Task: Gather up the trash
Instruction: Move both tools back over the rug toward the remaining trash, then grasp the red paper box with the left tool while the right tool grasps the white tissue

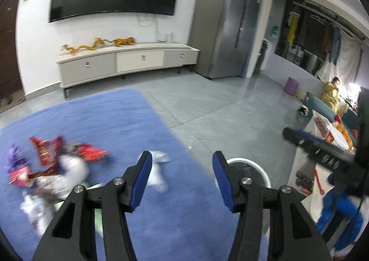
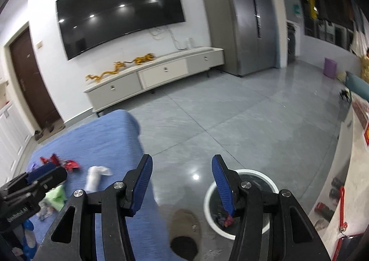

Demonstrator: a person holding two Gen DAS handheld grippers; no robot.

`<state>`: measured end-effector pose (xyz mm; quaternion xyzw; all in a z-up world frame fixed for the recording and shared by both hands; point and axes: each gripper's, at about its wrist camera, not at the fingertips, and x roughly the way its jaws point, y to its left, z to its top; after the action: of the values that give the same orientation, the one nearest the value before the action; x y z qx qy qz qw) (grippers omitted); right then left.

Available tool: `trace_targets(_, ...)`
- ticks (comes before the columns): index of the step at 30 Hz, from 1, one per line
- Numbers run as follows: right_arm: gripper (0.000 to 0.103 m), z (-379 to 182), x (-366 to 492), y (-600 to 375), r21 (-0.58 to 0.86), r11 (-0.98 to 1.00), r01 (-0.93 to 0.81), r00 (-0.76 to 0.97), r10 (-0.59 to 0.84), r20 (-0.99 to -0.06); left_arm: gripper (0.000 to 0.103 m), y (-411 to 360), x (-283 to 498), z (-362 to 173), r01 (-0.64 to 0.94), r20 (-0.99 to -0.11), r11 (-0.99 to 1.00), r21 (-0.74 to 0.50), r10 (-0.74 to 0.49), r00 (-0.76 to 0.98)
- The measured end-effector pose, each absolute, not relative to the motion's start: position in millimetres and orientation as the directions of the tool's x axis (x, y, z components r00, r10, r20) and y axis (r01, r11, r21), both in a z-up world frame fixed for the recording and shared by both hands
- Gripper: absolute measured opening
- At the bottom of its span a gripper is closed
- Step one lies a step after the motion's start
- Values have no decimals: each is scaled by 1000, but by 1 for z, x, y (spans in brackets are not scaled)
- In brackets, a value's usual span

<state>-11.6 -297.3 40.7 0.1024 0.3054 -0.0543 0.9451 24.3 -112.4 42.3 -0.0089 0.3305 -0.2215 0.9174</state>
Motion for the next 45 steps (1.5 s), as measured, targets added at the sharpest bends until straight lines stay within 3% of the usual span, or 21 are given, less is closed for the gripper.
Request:
trace_targets(7,52,52,0,-246,123,989,88,812,1,-584,58,-3,16,30,272,-582,944,-190,-331,743)
trace_targets(16,56,44,25,-184,94,996,-2,787,59,-614,58,114,27,-2,70,-621,979,-190,-175,764)
trace_targets(19,59,36,34,-170,95,995,-25,772,79,-631,78,143,31,-16,16,-630,979,-202,-142,764)
trace_targets(23,66,21,46,-158,103,993,-51,746,107,-658,87,161,44,-26,-4,-642,978,-207,-133,755)
trace_targets(28,72,-1,60,-148,124,989,-75,704,140,-696,87,162,67,-41,-13,-676,982,-189,-120,727)
trace_targets(45,72,-63,113,-131,170,980,-108,601,200,-774,87,162,118,-71,-45,-765,978,-202,-129,631)
